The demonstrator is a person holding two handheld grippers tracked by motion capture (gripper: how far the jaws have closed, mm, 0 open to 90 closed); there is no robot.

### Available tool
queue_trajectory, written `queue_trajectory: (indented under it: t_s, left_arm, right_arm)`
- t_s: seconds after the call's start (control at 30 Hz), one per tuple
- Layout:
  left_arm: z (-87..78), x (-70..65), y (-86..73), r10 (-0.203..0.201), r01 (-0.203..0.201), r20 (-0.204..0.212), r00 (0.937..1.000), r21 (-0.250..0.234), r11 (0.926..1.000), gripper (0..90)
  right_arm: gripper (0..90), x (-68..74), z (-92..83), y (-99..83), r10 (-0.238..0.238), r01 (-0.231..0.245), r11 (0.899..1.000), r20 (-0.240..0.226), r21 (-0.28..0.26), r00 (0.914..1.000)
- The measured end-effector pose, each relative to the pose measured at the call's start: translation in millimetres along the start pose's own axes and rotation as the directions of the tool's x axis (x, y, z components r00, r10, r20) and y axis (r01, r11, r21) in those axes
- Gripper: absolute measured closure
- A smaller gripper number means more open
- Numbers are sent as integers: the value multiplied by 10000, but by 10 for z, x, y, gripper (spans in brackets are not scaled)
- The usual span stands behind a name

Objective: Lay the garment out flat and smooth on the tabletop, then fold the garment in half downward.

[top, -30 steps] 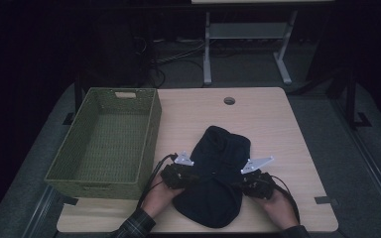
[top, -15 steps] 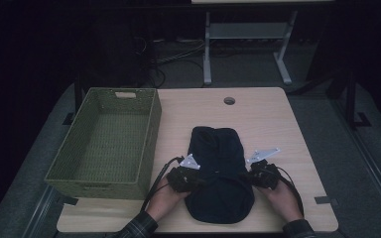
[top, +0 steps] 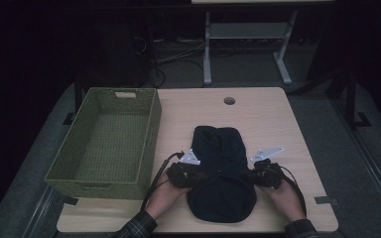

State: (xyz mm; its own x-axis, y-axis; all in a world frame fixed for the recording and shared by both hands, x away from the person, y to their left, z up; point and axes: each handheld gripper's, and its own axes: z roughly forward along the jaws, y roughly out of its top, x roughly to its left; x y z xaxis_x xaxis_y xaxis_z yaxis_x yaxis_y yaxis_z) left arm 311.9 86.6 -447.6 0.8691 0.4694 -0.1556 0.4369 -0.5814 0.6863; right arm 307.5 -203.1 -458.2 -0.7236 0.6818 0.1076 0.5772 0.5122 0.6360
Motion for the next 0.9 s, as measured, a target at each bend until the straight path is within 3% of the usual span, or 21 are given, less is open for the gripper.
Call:
queue_trajectory:
  t_s: [0.17,0.43,0.6,0.9]
  left_arm:
    - [-21,17,54,169,-170,-366,9992,-36,9998,701]
    - [-62,105,165,166,-176,-829,9964,-119,9998,557]
    - [-64,173,233,46,-59,-1082,9941,-112,9999,520]
    - [-68,308,361,-235,176,-1372,9903,-437,9989,491]
  right_arm:
    - [718,-56,-36,35,195,-195,9991,-3,-365,9998]
    - [558,-135,-85,125,282,-278,9985,82,-480,9996]
    - [486,-189,-110,196,180,-169,9985,216,-512,9996]
    - [454,-318,-200,310,403,-383,9948,199,-943,9990]
